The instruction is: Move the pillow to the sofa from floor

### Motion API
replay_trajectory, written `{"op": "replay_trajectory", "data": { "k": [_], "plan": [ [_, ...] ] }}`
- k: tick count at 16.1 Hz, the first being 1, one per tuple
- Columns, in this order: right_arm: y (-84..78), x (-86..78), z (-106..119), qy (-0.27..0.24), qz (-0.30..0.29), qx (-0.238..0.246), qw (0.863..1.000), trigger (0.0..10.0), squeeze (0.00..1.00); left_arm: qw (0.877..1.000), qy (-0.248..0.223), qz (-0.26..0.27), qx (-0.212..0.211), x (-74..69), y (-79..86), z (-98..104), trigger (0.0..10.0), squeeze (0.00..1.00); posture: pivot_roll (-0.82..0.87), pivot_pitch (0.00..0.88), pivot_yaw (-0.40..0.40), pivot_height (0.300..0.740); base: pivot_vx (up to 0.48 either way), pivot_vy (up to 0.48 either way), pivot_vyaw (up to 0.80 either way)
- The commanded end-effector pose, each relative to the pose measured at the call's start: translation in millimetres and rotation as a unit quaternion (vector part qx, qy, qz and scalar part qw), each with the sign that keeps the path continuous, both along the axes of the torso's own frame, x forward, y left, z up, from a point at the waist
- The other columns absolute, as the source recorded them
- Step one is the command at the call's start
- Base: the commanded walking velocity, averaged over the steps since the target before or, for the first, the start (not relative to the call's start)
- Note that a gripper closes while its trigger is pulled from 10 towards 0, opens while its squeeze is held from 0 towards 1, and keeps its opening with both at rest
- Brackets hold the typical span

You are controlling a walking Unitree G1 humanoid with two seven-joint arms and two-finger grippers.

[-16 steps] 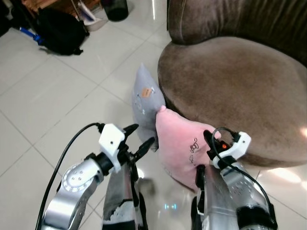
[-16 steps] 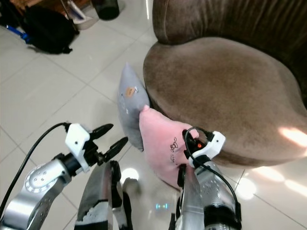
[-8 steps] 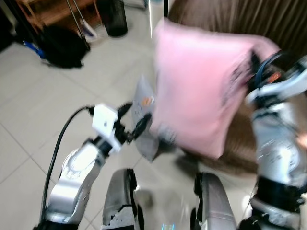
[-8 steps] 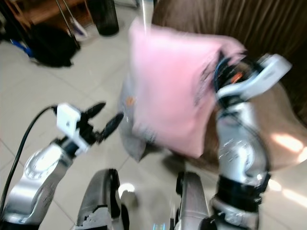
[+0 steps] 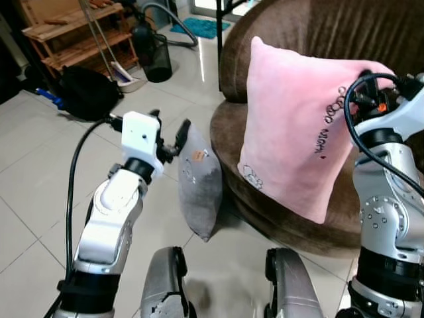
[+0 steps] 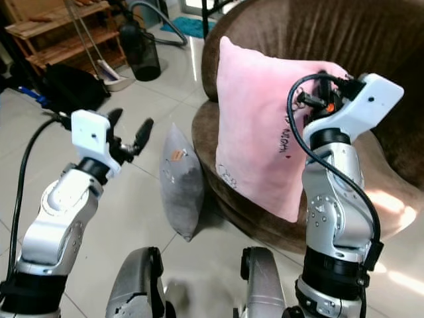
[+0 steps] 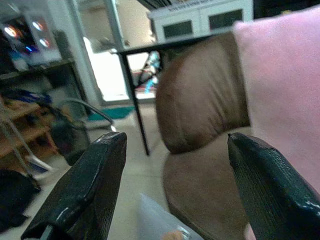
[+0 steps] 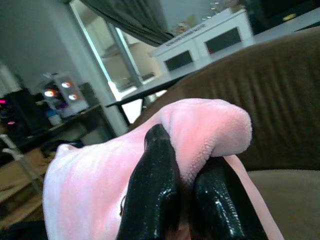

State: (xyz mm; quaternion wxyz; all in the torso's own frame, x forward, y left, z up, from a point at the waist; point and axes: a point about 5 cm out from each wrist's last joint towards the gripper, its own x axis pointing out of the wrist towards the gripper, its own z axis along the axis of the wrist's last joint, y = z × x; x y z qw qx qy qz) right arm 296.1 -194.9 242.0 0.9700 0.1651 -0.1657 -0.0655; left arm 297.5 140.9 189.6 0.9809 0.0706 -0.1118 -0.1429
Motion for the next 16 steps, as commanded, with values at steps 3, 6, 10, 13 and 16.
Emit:
{"op": "replay_trajectory", "data": {
  "k": [3, 6, 10, 13, 16],
  "plan": [
    [2.4, -3.1, -2, 0.004, -0.013, 0.001, 1.0, 10.0, 0.0, 0.999, -0.017, 0.012, 0.034, -2.5, -1.1, 1, 10.0, 0.0, -0.04, 0.002, 0.065, 0.618, 0.0, 0.0, 0.0],
    [5.2, -4.0, -17, 0.036, -0.025, -0.019, 0.999, 10.0, 0.0, 0.999, -0.012, 0.016, 0.043, -4.7, -1.6, -6, 10.0, 0.0, -0.03, 0.007, 0.057, 0.643, 0.0, 0.0, 0.0],
    [9.0, -0.8, 1, 0.005, -0.029, -0.02, 0.999, 10.0, 0.0, 0.999, -0.008, 0.026, 0.043, -0.8, 0.8, -8, 10.0, 0.0, -0.05, 0.017, 0.064, 0.678, 0.0, 0.0, 0.0],
    [9.8, 1.2, 20, -0.03, -0.019, -0.024, 0.999, 10.0, 0.0, 0.999, -0.009, 0.021, 0.044, 0.2, -4.0, -8, 10.0, 0.0, -0.05, 0.018, 0.061, 0.708, 0.0, 0.0, 0.0],
    [11.4, 2.4, 13, -0.018, -0.015, -0.021, 0.999, 10.0, 0.0, 0.999, 0.001, 0.024, 0.043, -0.3, -2.8, -10, 10.0, 0.0, -0.04, 0.016, 0.057, 0.74, 0.0, 0.0, 0.0]
  ]
}}
